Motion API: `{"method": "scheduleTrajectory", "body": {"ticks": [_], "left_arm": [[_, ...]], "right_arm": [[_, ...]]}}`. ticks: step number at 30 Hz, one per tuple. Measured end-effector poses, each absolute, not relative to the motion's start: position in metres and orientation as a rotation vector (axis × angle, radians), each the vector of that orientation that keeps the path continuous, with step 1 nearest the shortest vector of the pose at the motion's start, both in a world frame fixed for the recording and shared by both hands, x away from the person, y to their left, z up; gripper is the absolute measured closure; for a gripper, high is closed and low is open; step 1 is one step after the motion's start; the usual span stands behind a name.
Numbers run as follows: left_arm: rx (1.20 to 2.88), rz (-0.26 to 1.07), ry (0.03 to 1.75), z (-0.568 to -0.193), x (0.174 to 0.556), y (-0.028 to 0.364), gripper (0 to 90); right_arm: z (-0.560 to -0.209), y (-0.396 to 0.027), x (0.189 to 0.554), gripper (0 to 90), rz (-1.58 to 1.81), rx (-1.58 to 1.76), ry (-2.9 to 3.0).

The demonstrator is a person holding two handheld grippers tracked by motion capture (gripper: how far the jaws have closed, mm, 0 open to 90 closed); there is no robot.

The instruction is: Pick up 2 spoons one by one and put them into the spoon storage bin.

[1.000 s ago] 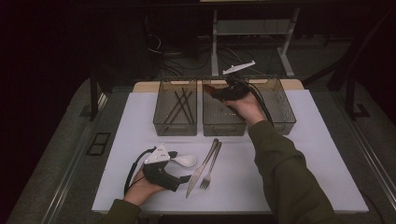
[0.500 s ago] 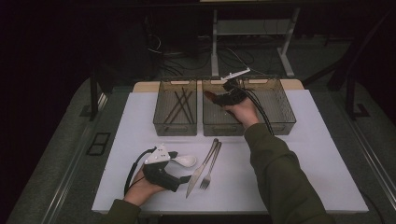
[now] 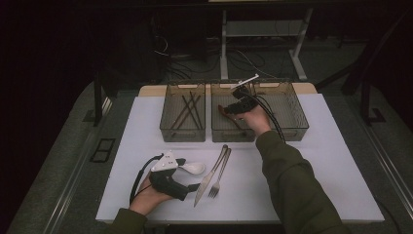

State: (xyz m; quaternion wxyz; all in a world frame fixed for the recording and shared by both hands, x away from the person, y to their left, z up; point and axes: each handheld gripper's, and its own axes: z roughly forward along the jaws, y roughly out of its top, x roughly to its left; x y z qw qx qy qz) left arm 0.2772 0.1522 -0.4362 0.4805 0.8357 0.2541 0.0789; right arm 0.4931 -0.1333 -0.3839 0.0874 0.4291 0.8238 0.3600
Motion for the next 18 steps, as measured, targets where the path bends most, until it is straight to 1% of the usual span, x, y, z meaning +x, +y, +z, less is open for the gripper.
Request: {"method": "scheduleTrajectory", "body": {"ticks": [5, 9, 18], "left_arm": [[2.035, 0.186, 0.630, -0.436, 0.277, 0.152, 0.0], [2.035, 0.191, 0.632, -0.437, 0.277, 0.151, 0.0], [2.038, 0.190, 0.635, -0.437, 0.277, 0.151, 0.0]], "right_arm": [[-0.376, -0.144, 0.485, 52.1, 1.153, 1.276, 2.416], [-0.369, -0.156, 0.476, 43.7, 1.202, 1.267, 2.371], [-0.357, -0.176, 0.450, 33.0, 1.325, 1.246, 2.292]]}}
